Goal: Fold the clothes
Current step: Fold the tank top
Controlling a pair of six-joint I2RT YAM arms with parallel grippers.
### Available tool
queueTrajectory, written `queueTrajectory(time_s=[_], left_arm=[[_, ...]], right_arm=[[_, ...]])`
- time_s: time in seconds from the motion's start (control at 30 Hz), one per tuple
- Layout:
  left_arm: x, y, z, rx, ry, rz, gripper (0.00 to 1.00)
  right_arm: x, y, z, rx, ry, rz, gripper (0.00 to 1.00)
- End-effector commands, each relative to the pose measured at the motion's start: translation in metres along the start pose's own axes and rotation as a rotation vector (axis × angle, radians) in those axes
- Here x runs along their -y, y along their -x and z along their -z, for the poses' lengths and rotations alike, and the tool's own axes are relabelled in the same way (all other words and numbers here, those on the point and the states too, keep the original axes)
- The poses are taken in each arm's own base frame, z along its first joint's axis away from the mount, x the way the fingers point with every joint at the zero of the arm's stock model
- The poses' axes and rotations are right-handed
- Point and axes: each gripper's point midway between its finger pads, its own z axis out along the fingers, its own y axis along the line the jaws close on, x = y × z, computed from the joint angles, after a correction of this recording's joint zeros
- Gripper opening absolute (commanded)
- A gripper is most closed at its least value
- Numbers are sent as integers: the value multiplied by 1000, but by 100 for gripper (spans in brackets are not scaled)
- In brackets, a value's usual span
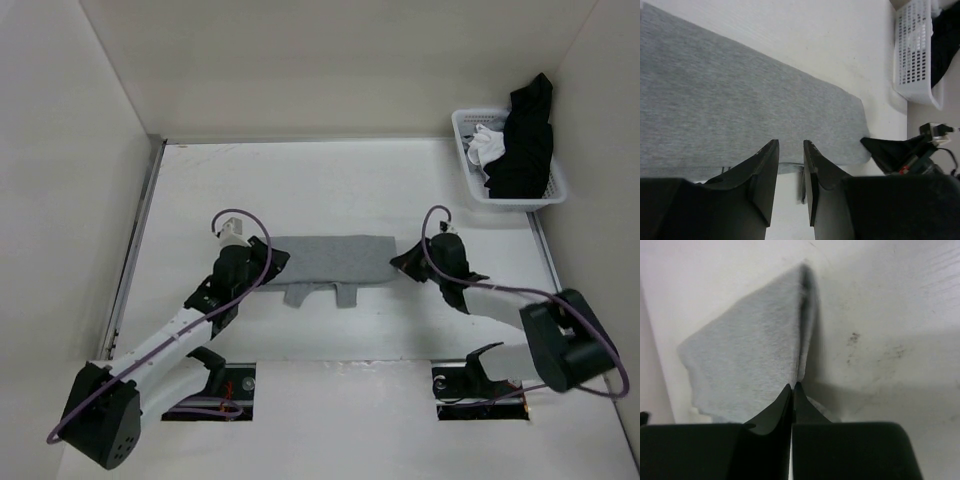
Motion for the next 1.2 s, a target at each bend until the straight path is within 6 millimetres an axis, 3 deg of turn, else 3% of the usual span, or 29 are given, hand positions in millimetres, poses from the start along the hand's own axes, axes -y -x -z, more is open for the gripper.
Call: queueTrajectory(time_s=[0.0,0.07,0.17,0.3,0.43,0.53,0.6,0.67,0.7,0.77,0.87,1.0,1.17], left_arm=[[37,3,-6,28,-99,-13,25],[44,-6,-10,7,-115,-18,25],[53,-9,-10,-3,-137,-18,26],[55,-7,-5,3,-151,-14,27],[47,-1,4,23,-151,0,29],[40,5,10,43,-147,11,29],[34,9,14,54,-144,19,31],[27,14,17,63,-137,27,34],[25,16,18,66,-135,29,35],[19,22,20,76,-126,36,35],[13,28,18,80,-116,45,35],[9,22,6,48,-94,41,35],[21,7,-11,8,-101,6,36]], right_arm=[[-32,42,32,171,65,45,0],[-38,58,54,230,35,95,0],[-64,69,79,264,40,192,1],[-110,64,86,230,78,339,1],[-151,35,62,130,48,502,3],[-165,3,30,29,-9,579,5],[-171,-27,7,-51,-38,623,13],[-176,-55,-11,-98,-74,654,30],[-185,-68,-14,-106,-63,672,37],[-202,-86,-11,-110,-18,694,40],[-220,-88,8,-83,55,679,40],[-211,-72,38,-38,112,637,36],[-163,-40,51,38,89,554,6]])
